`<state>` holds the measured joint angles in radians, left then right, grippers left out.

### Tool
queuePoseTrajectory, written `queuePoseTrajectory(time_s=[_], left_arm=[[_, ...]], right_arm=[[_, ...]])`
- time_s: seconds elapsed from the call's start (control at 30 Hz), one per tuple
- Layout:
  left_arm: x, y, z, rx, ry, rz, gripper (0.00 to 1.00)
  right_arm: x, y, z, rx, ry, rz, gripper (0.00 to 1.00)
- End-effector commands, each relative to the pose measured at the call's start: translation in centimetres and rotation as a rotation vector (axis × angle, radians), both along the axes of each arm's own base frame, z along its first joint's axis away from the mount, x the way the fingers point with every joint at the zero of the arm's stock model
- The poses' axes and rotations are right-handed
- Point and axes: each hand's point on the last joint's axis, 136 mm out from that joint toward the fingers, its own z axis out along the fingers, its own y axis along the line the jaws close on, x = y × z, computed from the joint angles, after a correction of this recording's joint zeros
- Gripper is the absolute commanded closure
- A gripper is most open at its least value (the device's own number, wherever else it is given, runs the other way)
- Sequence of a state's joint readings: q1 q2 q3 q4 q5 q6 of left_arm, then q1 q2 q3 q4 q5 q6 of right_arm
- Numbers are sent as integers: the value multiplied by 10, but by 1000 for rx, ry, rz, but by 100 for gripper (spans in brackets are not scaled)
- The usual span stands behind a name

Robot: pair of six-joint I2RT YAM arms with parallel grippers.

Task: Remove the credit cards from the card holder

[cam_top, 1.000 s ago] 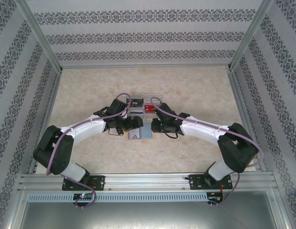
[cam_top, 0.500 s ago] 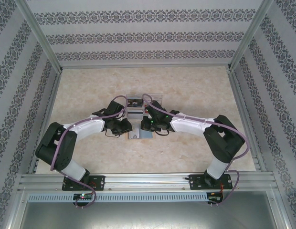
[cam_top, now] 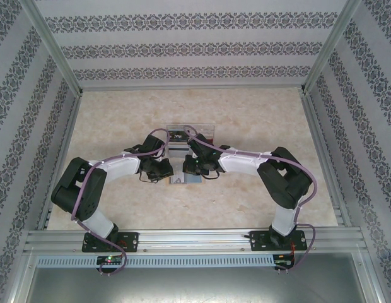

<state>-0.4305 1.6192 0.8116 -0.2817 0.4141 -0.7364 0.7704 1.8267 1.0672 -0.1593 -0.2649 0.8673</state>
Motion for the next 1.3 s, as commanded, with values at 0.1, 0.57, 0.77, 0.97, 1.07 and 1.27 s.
queuePoseTrajectory(time_s=[0.1, 0.57, 0.77, 0.97, 1.07, 1.27], left_arm=[[-2, 3, -11, 6, 18, -6, 88], [-2, 1, -10, -4, 19, -5, 88], [-3, 0, -11, -10, 24, -6, 88], [-3, 0, -12, -7, 27, -2, 89], [-4, 3, -12, 6, 34, 5, 91], [-8, 14, -17, 73, 57, 21, 95]], right_arm=[[-1, 12, -3, 28, 31, 8, 89], [-4, 15, -12, 43, 66, 13, 85], [-5, 17, -13, 65, 71, 11, 83], [-7, 16, -15, 72, 84, 5, 94], [-6, 10, -16, 64, 86, -12, 100], [-7, -8, -16, 45, 77, -48, 100]])
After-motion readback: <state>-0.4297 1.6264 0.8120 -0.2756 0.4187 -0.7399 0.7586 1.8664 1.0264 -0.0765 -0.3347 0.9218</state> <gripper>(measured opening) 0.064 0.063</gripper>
